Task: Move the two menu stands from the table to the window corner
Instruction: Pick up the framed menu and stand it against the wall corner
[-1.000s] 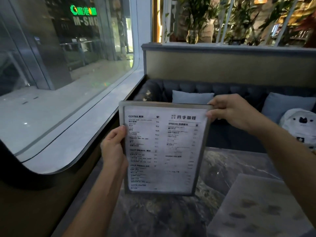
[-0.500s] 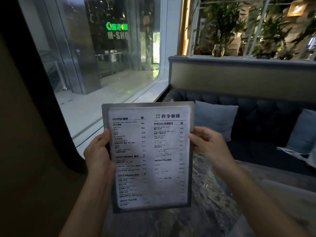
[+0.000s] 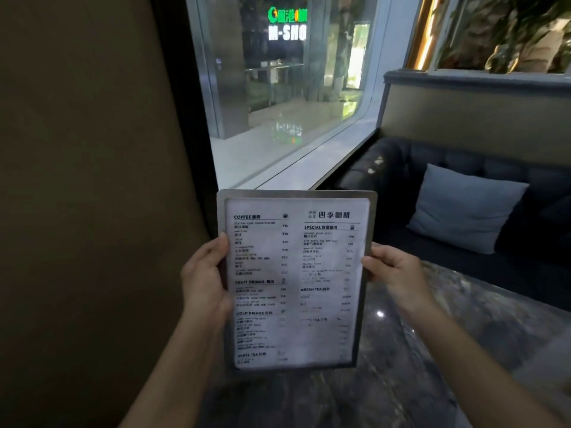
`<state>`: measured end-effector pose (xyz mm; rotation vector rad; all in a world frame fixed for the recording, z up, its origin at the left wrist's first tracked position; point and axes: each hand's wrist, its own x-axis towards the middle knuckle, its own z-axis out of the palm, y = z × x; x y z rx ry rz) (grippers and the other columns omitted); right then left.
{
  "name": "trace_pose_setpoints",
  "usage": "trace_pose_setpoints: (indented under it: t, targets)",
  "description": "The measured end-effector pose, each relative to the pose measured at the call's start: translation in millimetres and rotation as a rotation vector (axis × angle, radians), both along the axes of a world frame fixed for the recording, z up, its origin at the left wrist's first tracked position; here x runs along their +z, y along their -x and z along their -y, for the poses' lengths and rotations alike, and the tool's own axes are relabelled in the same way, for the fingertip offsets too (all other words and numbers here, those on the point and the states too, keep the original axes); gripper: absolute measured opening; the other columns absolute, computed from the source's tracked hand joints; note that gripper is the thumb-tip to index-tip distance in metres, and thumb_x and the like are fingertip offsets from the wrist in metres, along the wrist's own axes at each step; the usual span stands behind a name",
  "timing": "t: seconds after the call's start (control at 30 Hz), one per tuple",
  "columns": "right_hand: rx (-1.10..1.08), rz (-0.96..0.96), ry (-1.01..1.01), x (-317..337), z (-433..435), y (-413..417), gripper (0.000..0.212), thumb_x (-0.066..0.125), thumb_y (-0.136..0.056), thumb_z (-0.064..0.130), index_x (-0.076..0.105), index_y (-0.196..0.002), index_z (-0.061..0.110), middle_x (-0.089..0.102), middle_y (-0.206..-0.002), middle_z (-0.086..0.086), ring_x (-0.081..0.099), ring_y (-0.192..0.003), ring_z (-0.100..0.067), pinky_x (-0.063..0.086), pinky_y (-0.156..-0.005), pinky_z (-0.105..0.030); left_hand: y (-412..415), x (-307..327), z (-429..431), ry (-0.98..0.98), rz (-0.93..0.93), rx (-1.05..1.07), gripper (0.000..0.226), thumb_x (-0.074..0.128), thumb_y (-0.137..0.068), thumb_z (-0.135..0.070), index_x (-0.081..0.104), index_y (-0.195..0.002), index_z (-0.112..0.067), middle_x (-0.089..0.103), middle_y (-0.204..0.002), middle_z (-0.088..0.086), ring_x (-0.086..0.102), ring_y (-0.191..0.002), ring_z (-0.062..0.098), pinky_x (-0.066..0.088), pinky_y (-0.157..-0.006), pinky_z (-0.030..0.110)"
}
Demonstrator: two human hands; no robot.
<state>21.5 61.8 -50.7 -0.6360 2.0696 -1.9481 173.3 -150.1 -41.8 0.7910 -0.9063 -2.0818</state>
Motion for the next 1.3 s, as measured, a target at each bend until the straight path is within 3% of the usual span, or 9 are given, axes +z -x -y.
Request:
trace_pose_setpoints:
  t: [0.07,0.23,0.43,0.6,0.77,1.0,1.07,1.17,1.3]
  targets:
    - [0.024,0.018,-0.009,-11,6,-5,0.016,0.056,-0.082,-0.002,0.063,-0.095,-0.008,0.069,-0.089,-0.018,0.067,-0.077,-0.026,0.057,-0.060,-0.020,-14,-11,3,0.006,0.029,-0.001,0.014,0.071,-0.067,-0.021,0.071,-0.079,-0.012,0.077,-0.082,0.007,0.073,-0.079,0.023,0.059,-0.057,0.034]
    - [0.105,0.043,-0.030,-38,21,-13,0.011,0.058,-0.080,-0.004,0.066,-0.082,0.003,0.071,-0.067,0.006,0.068,-0.060,-0.007,0.055,-0.054,-0.017,-45,-37,11,0.036,0.080,0.015,0.007,0.067,-0.065,-0.024,0.072,-0.062,-0.020,0.076,-0.071,0.000,0.072,-0.072,0.017,0.057,-0.053,0.028]
    - [0.200,0.033,-0.072,-56,40,-18,0.022,0.060,-0.079,-0.001,0.068,-0.073,0.019,0.073,-0.064,0.010,0.069,-0.064,-0.009,0.054,-0.056,-0.016,-76,-65,18,0.031,0.125,0.025,0.013,0.066,-0.066,-0.027,0.072,-0.071,-0.017,0.076,-0.077,0.002,0.072,-0.076,0.019,0.058,-0.055,0.029]
    - [0.241,0.046,-0.087,-68,52,-21,0.014,0.060,-0.078,-0.004,0.068,-0.079,0.007,0.071,-0.073,0.003,0.068,-0.064,-0.007,0.054,-0.057,-0.015,-93,-79,19,0.007,0.149,0.043,0.013,0.066,-0.066,-0.025,0.071,-0.073,-0.015,0.076,-0.076,0.003,0.073,-0.073,0.020,0.057,-0.052,0.030]
    - [0.281,0.090,-0.051,-78,58,-25,0.011,0.058,-0.078,-0.007,0.066,-0.084,-0.001,0.071,-0.078,-0.004,0.068,-0.065,-0.008,0.055,-0.059,-0.017,-103,-87,22,0.016,0.154,0.058,0.018,0.065,-0.066,-0.024,0.070,-0.079,-0.013,0.076,-0.078,0.002,0.072,-0.077,0.019,0.058,-0.059,0.032]
    - [0.323,0.091,-0.046,-84,58,-26,0.017,0.060,-0.080,0.003,0.070,-0.079,0.017,0.076,-0.080,0.005,0.070,-0.075,-0.014,0.055,-0.060,-0.018,-116,-95,28,0.191,0.195,-0.028,0.014,0.068,-0.067,-0.033,0.071,-0.075,-0.022,0.075,-0.081,-0.001,0.067,-0.083,0.021,0.050,-0.075,0.038]
    - [0.339,0.095,-0.045,-86,57,-26,0.016,0.061,-0.080,0.007,0.071,-0.080,0.020,0.076,-0.083,0.005,0.070,-0.076,-0.015,0.055,-0.059,-0.018,-121,-96,30,0.280,0.216,-0.069,0.019,0.070,-0.066,-0.037,0.069,-0.079,-0.023,0.074,-0.085,-0.001,0.065,-0.086,0.025,0.051,-0.078,0.040]
    - [0.355,0.118,-0.052,-88,53,-25,0.013,0.067,-0.074,0.022,0.071,-0.086,0.024,0.075,-0.089,0.003,0.070,-0.081,-0.017,0.056,-0.062,-0.021,-127,-96,32,0.382,0.230,-0.115,0.019,0.069,-0.067,-0.037,0.070,-0.084,-0.029,0.075,-0.091,-0.005,0.069,-0.091,0.018,0.056,-0.071,0.026]
    - [0.358,0.161,-0.088,-99,45,-23,0.031,0.071,-0.065,0.029,0.069,-0.096,0.023,0.074,-0.093,0.000,0.069,-0.083,-0.017,0.058,-0.066,-0.027,-139,-104,30,0.424,0.351,-0.137,0.031,0.068,-0.066,-0.037,0.067,-0.097,-0.034,0.066,-0.110,0.003,0.063,-0.104,0.018,0.050,-0.082,0.032]
